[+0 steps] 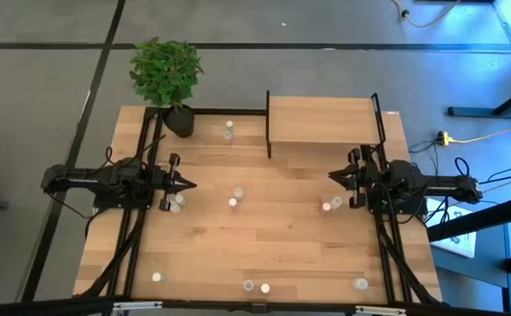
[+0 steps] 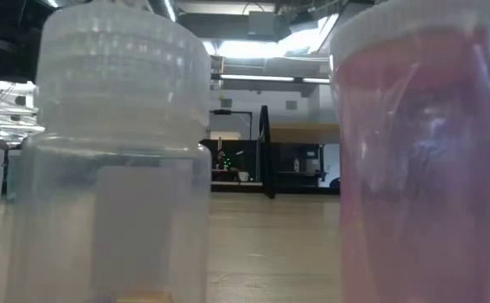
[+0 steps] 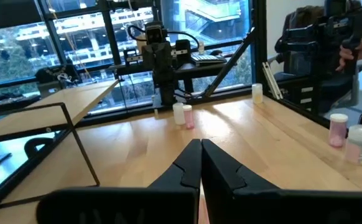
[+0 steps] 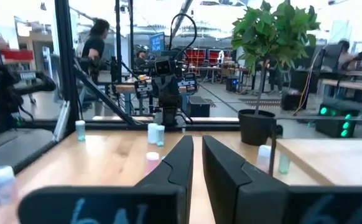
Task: Pick and place medicine bottles onto shelf by color
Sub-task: Put the top left pink pill bottle on the shelf
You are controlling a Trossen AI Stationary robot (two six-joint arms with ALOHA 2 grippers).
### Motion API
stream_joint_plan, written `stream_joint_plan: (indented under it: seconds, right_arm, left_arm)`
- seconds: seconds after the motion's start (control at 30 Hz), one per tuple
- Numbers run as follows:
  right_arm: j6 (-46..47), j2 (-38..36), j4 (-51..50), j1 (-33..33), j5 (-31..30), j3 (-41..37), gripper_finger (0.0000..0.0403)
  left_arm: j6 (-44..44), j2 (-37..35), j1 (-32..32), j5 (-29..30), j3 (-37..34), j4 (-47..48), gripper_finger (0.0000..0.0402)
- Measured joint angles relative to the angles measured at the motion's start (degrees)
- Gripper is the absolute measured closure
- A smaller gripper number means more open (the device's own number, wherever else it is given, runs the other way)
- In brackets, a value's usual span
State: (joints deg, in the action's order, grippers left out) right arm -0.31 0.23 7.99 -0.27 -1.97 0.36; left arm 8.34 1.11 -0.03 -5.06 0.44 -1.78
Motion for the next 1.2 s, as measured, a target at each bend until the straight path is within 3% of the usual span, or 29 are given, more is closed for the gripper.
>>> stream_joint_plan:
  seconds: [0.27,0.5,0.67,0.9,1.2]
  right_arm:
    - [2.9,0.0,0.0,0.0,0.0,0.0,0.0363]
    - [2.3,0.0,0.1,0.0,0.0,0.0,0.0363]
    - [2.7,0.0,2.1,0.0,0.0,0.0,0.0363]
    - [-4.5,0.0,7.6,0.0,0.0,0.0,0.0363]
    - [-6.4,0.0,6.1,0.0,-0.1,4.1,0.0363]
  left_arm:
    - [-4.2,0.0,0.0,3.7,2.1,-9.6,0.0401]
    - [-6.4,3.1,0.0,4.7,16.1,2.3,0.0401]
    - [-6.8,11.9,0.0,6.3,27.8,12.5,0.0401]
    - [-9.8,28.8,0.0,7.5,42.2,26.9,0.0401]
    - [-17.1,42.7,0.0,7.8,55.5,38.8,0.0401]
